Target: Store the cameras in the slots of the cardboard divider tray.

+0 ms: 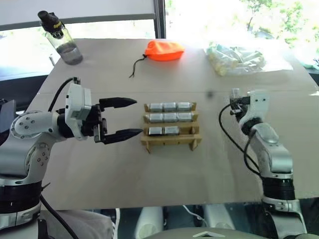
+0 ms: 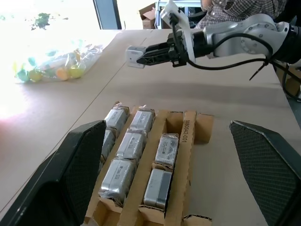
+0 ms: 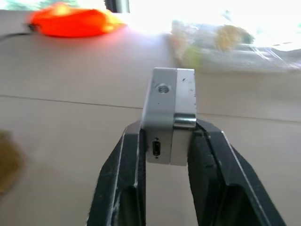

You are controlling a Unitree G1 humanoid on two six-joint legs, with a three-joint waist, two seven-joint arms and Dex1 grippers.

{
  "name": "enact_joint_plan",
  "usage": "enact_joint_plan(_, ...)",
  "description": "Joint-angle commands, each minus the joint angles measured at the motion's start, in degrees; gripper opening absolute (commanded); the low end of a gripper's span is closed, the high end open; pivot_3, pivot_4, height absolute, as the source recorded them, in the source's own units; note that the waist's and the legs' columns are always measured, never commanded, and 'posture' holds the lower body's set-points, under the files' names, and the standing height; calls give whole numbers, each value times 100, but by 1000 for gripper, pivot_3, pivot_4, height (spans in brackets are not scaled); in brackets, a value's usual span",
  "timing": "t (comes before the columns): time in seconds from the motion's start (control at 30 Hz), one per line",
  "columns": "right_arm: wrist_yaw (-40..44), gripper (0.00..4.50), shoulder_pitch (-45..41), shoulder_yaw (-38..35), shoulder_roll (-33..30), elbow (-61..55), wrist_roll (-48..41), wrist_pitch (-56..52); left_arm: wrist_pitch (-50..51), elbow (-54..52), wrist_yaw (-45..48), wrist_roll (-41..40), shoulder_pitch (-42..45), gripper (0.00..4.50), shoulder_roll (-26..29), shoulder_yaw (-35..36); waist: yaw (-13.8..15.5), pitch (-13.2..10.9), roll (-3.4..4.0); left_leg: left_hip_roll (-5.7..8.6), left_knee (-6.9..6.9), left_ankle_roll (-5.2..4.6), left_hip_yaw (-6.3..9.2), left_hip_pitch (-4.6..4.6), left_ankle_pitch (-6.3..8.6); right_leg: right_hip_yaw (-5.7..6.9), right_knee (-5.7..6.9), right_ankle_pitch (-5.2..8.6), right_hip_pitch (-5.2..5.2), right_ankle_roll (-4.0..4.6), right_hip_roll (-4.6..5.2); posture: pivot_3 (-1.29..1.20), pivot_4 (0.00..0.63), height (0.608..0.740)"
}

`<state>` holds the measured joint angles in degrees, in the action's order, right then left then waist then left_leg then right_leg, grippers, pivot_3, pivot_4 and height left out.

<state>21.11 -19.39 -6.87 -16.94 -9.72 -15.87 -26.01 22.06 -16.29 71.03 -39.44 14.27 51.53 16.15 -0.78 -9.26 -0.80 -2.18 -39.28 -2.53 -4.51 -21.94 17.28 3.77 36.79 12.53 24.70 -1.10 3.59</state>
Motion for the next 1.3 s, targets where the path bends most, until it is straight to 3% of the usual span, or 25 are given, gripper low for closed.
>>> enact_joint_plan(0.03,1901,672,-38,257,-725,-536,-850,86,-140,-8,-1,27,25,4403,9,79,4,0,0,0,0,0,0,0,0,0,0,0,0,0,0,0,150,740)
enact_joint_plan(0.17,3049,672,-247,691,-1233,-560,-1142,109,-158,-23,-37,33,27,4403,-2,75,0,1,-3,-1,-1,-2,-3,5,1,-2,2,0,-1,0,-2,0,150,740)
enact_joint_plan(0.4,4259,672,-1072,1426,-1811,-154,-1002,35,-142,-66,-57,1,-39,4403,52,158,17,3,-7,-1,-7,-2,-2,3,0,-1,3,0,-2,0,0,0,150,740)
enact_joint_plan(0.67,5071,672,-1586,2112,-1564,893,-486,943,-131,-187,-42,-46,-179,4403,111,270,27,4,-9,1,-7,-2,2,-2,0,5,0,-1,-2,0,2,0,150,740)
enact_joint_plan(1.0,5922,672,-2372,2303,-1191,2688,69,2187,-64,-289,-54,-94,-213,4403,156,319,31,2,-9,0,-10,-1,5,-3,0,9,2,-1,-2,1,3,0,150,740)
enact_joint_plan(1.3,6358,672,-2559,2438,-1078,3315,370,2746,-14,-344,-60,-112,-261,4403,195,385,20,1,-7,0,-11,0,4,-2,-1,9,4,-1,-2,0,5,0,150,740)
